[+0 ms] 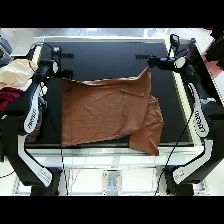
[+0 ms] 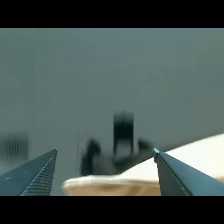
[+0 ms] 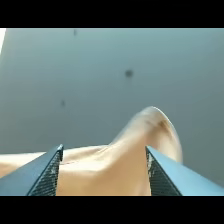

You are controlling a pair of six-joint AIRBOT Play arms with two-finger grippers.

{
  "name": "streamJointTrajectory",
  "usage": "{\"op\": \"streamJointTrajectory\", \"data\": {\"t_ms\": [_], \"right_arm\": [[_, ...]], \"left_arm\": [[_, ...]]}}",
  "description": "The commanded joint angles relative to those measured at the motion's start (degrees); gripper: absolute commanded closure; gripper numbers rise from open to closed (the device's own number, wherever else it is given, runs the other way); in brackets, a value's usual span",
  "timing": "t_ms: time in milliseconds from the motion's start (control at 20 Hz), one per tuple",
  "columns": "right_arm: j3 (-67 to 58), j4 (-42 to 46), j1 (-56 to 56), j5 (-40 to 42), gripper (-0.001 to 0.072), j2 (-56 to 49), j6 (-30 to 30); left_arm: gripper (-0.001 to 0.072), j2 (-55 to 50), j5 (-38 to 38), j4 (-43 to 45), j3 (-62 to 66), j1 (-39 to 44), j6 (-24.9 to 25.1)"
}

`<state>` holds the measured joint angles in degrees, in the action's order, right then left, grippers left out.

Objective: Fold the shirts.

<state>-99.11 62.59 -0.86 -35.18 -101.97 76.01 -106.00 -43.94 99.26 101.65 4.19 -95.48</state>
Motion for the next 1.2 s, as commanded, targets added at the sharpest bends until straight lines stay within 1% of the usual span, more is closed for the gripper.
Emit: {"op": "streamJointTrajectory", "data": {"t_ms": [0,50,100,150,200,250,300,350,400,450,500,550,650,750,800,850,900,950,1000,1050,1100,1150], "right_arm": [[-7.0,0.5,-2.3,-6.4,0.0139,-0.2,0.9],[-10.7,0.7,-3.7,-12.2,0.0149,-0.1,1.6],[-13.8,1.0,-5.1,-18.3,0.0164,0.0,1.7],[-15.6,2.3,-6.6,-24.2,0.0173,0.5,1.7],[-16.1,3.8,-7.9,-29.4,0.0198,1.4,1.7],[-15.9,6.2,-9.4,-35.0,0.0198,2.5,1.1],[-15.5,8.5,-10.7,-40.6,0.0199,3.4,0.5],[-14.8,9.7,-12.2,-46.3,0.0199,4.2,-1.2],[-13.7,9.7,-13.7,-50.9,0.0199,4.9,-2.4],[-11.9,9.5,-15.3,-54.0,0.02,5.9,-3.0],[-9.5,9.3,-16.7,-54.9,0.02,7.1,-3.8],[-6.4,8.8,-18.1,-54.2,0.02,8.8,-4.0],[0.3,7.3,-20.4,-51.5,0.02,12.5,-5.2],[6.1,5.8,-21.8,-50.6,0.02,15.3,-6.3],[8.7,5.2,-22.1,-50.7,0.02,16.4,-6.7],[11.2,4.3,-22.1,-50.6,0.02,17.5,-6.8],[13.5,3.1,-22.1,-50.4,0.02,18.3,-7.8],[15.6,1.4,-21.9,-50.2,0.02,18.9,-8.3],[17.3,-0.5,-21.9,-50.0,0.02,19.3,-9.0],[18.7,-2.3,-21.9,-49.6,0.02,19.5,-9.5],[19.5,-3.6,-21.9,-49.6,0.02,19.6,-9.7],[19.8,-4.7,-21.9,-49.6,0.02,19.7,-9.7]], "left_arm": [[-0.0004,6.6,16.1,5.4,0.0,-0.1,0.2],[-0.0003,9.3,19.1,8.0,0.0,-0.1,1.5],[-0.0003,11.7,19.2,8.7,0.0,-0.1,2.0],[-0.0003,13.8,16.0,8.5,0.0,-0.1,2.0],[0.0008,15.7,6.8,8.0,0.0,0.0,1.4],[0.0065,16.9,-4.2,6.7,0.0,0.0,-0.9],[0.022,17.6,-15.0,6.4,-0.5,-0.4,-5.0],[0.0375,18.4,-20.0,7.2,-2.6,-0.9,-8.3],[0.0511,20.2,-20.6,8.1,-6.2,-1.4,-12.0],[0.0545,22.6,-19.1,8.9,-10.4,-1.7,-15.6],[0.0549,26.1,-17.2,9.6,-15.5,-1.8,-19.4],[0.0549,30.2,-15.9,9.9,-21.5,-1.9,-22.6],[0.0548,39.1,-16.0,9.8,-34.5,-1.8,-27.4],[0.0549,50.5,-17.6,8.9,-50.2,-1.4,-34.7],[0.0548,56.3,-18.3,7.4,-57.0,-1.0,-36.5],[0.0548,62.5,-19.2,5.4,-63.2,-0.7,-37.3],[0.0548,68.3,-20.7,3.6,-68.3,-0.6,-39.5],[0.0547,74.3,-22.8,1.2,-73.1,-0.7,-43.6],[0.0544,79.3,-24.5,-1.1,-77.0,-0.7,-45.7],[0.0429,84.3,-25.0,-4.3,-80.9,-0.7,-45.8],[0.0262,88.4,-24.7,-7.7,-83.9,-0.7,-46.1],[0.0261,91.9,-24.7,-10.7,-86.5,-0.7,-47.0]]}}
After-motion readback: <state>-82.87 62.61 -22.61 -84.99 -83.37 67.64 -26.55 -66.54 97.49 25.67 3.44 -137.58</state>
